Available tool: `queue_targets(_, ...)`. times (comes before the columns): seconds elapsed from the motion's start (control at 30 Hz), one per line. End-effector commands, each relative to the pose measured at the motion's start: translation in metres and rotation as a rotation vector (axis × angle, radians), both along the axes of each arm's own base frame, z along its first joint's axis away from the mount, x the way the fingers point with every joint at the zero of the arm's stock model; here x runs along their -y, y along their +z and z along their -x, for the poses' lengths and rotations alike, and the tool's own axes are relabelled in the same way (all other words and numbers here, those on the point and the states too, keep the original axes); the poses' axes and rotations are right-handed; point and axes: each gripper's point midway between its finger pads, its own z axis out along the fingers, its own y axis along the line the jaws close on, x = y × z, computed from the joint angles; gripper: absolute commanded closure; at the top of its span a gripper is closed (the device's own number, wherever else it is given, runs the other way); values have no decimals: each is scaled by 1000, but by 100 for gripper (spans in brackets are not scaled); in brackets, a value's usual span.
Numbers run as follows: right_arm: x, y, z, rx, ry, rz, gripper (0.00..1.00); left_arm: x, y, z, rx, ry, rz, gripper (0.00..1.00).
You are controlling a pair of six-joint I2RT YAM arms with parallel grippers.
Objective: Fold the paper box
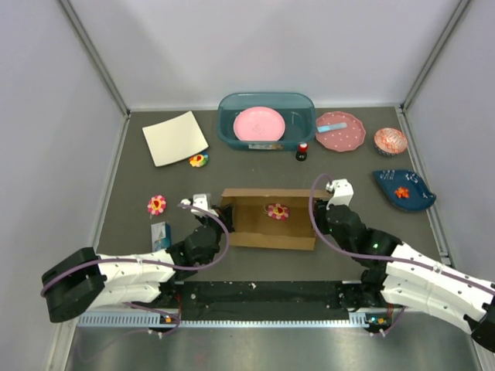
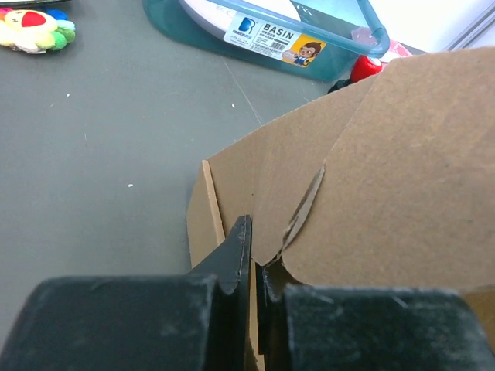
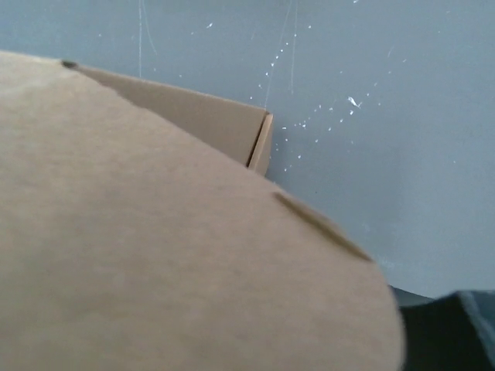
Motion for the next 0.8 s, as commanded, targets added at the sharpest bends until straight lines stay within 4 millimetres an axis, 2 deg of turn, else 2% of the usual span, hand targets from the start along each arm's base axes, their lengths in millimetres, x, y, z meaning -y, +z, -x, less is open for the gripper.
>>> queue_targets(0.0, 2, 24, 8, 30, 9, -72, 50, 3, -30, 14, -64, -71, -78, 100)
queue_targets(0.23, 9, 62, 18, 106, 42, -155, 46, 3, -30, 13, -61, -68, -94, 100)
queue_targets(0.43, 22, 77, 27, 163, 42, -208, 46, 3, -31, 13, -64, -63, -99, 100)
queue_targets(0.57, 35, 94, 31, 215, 11, -271, 46, 4, -31, 12, -63, -57, -101, 100)
queue_targets(0.77, 52, 143, 42, 356, 6, -422, 46, 5, -32, 12, -61, -62, -118, 100)
